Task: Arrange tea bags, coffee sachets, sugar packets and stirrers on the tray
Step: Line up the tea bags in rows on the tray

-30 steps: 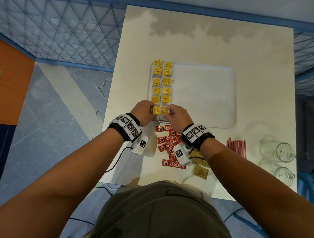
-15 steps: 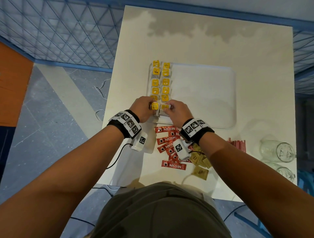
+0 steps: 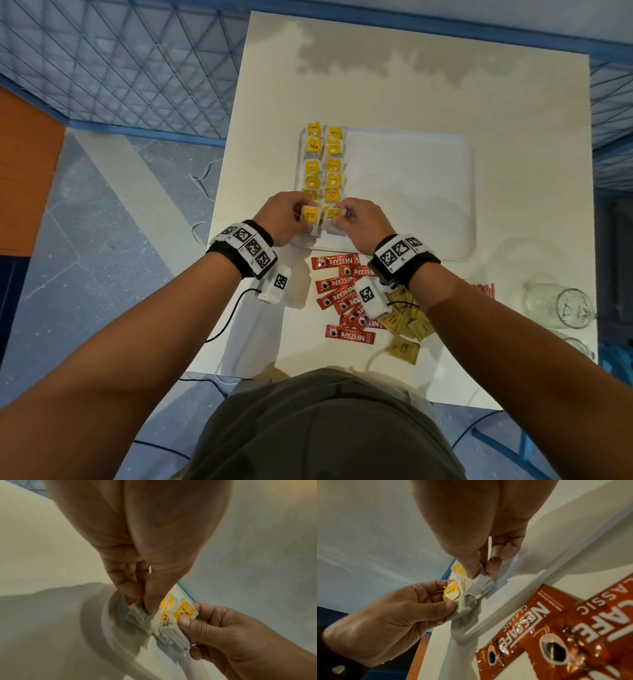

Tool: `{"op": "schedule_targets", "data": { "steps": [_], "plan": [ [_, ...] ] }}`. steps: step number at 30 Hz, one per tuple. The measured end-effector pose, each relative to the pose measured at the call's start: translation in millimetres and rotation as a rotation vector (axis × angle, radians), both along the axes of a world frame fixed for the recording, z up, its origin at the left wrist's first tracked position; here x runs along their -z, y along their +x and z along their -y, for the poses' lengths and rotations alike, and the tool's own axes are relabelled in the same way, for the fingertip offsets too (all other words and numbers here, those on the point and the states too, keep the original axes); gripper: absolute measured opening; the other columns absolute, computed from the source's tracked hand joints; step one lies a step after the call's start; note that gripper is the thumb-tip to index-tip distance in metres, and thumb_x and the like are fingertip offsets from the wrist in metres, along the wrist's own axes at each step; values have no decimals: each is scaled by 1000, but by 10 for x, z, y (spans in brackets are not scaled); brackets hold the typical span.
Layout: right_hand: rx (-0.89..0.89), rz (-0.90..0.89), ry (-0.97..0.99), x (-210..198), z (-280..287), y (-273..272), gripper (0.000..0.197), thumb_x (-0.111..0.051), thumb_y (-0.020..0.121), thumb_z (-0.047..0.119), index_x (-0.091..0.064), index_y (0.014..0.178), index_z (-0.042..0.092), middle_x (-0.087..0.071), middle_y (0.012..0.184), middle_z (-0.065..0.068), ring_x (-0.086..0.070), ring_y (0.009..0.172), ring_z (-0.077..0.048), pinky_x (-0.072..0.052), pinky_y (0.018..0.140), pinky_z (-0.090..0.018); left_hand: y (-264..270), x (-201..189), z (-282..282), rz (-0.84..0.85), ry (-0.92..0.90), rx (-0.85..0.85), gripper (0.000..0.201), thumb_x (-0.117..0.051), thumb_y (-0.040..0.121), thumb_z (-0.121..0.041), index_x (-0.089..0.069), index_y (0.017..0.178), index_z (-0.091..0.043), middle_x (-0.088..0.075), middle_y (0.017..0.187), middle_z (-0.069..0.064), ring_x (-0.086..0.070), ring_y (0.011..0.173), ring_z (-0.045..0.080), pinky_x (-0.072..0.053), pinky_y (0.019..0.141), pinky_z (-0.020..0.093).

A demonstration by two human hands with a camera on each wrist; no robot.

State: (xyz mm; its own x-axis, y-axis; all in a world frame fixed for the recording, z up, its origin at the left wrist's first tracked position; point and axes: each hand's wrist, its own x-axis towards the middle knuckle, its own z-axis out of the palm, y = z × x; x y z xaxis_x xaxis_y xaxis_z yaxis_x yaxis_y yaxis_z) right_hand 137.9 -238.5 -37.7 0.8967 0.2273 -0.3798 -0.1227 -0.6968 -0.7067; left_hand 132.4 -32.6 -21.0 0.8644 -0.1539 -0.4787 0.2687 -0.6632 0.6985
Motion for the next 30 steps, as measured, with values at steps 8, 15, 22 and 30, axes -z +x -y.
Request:
{"op": "schedule_targets", "data": {
  "steps": [8, 15, 22, 30],
  "plan": [
    [-38, -45, 62, -53, 22, -180, 17, -69, 93, 26, -72, 107, 16, -64, 81, 7, -60, 78, -13, -51, 75, -33, -133, -11, -122, -40, -160, -10, 36, -79, 80, 2, -68, 104, -23, -59, 77, -5, -59, 65, 10, -54, 70, 21],
    [-37, -42, 27, 15, -56, -254, 14, -70, 93, 25, -71, 106, 21, -69, 88, 4, -64, 81, -14, -53, 77, -32, -239, 81, -53, 92, 10, 71, 24, -75, 84, -13, -71, 98, -32, -68, 79, 5, -58, 68, 14, -55, 73, 40],
    [-35, 21, -32, 49, -84, -240, 28, -71, 93, 26, -68, 119, 20, -69, 111, 1, -64, 98, -16, -53, 90, -36, -229, 46, -59, 148, 140, 111, 28, -73, 83, -20, -72, 110, -22, -68, 96, 0, -62, 88, 19, -53, 82, 38],
    [-48, 7, -59, 41, 49, -281, 35, -72, 92, 37, -60, 124, 26, -65, 91, 12, -63, 83, -11, -50, 75, -30, -210, 80, -172, 138, 148, 174, 45, -80, 80, -21, -64, 122, -21, -67, 95, -4, -61, 84, 17, -51, 80, 30]
  ]
}}
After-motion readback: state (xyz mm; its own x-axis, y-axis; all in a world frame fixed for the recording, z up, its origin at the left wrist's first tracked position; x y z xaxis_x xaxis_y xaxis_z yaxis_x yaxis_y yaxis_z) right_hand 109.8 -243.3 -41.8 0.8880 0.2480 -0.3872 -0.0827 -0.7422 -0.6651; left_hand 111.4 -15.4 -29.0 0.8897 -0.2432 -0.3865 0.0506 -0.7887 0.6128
